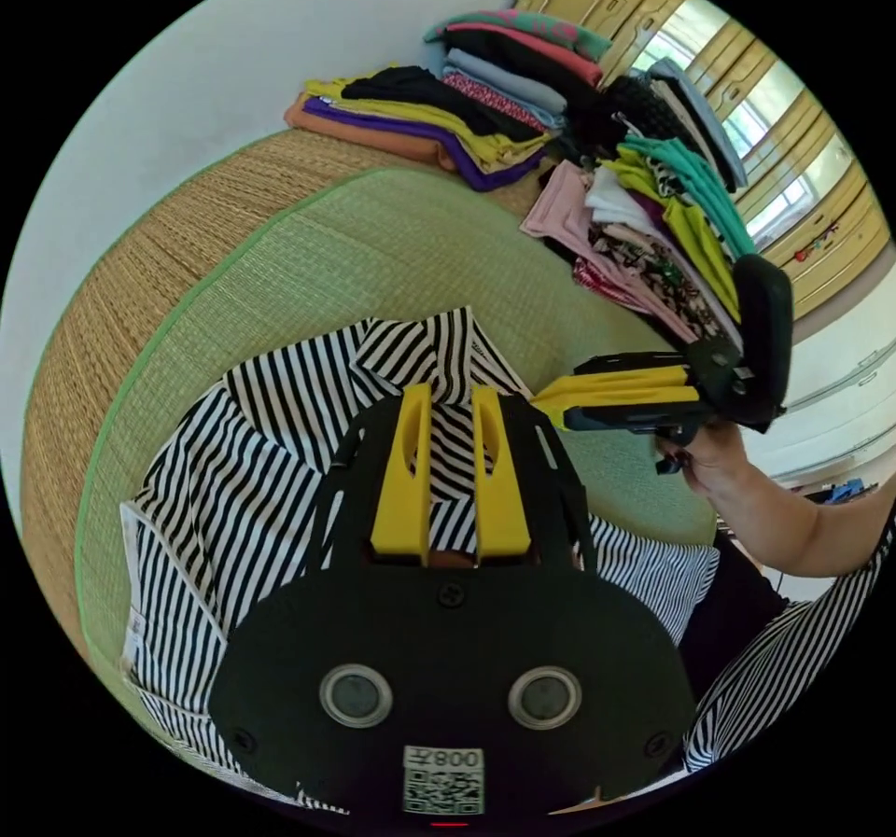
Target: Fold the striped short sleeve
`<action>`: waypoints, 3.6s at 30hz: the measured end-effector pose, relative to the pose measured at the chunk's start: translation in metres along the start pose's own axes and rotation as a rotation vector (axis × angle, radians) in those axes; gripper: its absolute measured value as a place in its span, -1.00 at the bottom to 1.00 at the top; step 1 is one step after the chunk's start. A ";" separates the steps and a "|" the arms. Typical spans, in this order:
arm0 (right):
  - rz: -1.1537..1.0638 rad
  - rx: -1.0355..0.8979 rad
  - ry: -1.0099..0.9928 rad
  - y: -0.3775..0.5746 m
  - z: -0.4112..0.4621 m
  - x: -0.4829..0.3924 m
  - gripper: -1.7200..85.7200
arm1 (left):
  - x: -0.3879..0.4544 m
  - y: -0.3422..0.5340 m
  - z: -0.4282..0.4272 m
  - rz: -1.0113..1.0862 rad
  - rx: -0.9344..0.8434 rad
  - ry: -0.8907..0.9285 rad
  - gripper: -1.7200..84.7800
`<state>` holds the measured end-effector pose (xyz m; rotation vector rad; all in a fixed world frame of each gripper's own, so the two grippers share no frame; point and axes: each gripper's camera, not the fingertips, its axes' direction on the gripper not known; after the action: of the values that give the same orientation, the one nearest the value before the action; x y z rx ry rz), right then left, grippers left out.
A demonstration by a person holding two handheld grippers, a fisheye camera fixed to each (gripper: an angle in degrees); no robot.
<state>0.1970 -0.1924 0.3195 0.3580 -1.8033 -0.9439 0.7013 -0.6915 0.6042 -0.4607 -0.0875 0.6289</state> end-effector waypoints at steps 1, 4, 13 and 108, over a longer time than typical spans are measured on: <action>-0.009 0.001 -0.004 0.003 0.000 0.002 -0.94 | 0.001 -0.005 -0.001 -0.007 0.009 -0.003 -0.88; -0.029 0.002 -0.029 0.008 -0.003 0.008 -0.95 | 0.000 -0.013 -0.014 -0.053 0.071 0.063 -0.92; -0.017 0.079 -0.078 0.031 -0.040 0.030 -0.96 | -0.019 -0.069 -0.029 -0.198 0.203 0.314 -0.91; -0.227 -0.168 0.251 -0.227 0.188 -0.195 -0.96 | -0.077 0.724 -0.118 -1.176 0.383 -0.233 -0.92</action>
<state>0.0742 -0.1357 -0.0068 0.5569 -1.4651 -1.1459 0.2686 -0.2680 0.1835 0.0833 -0.4145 -0.4643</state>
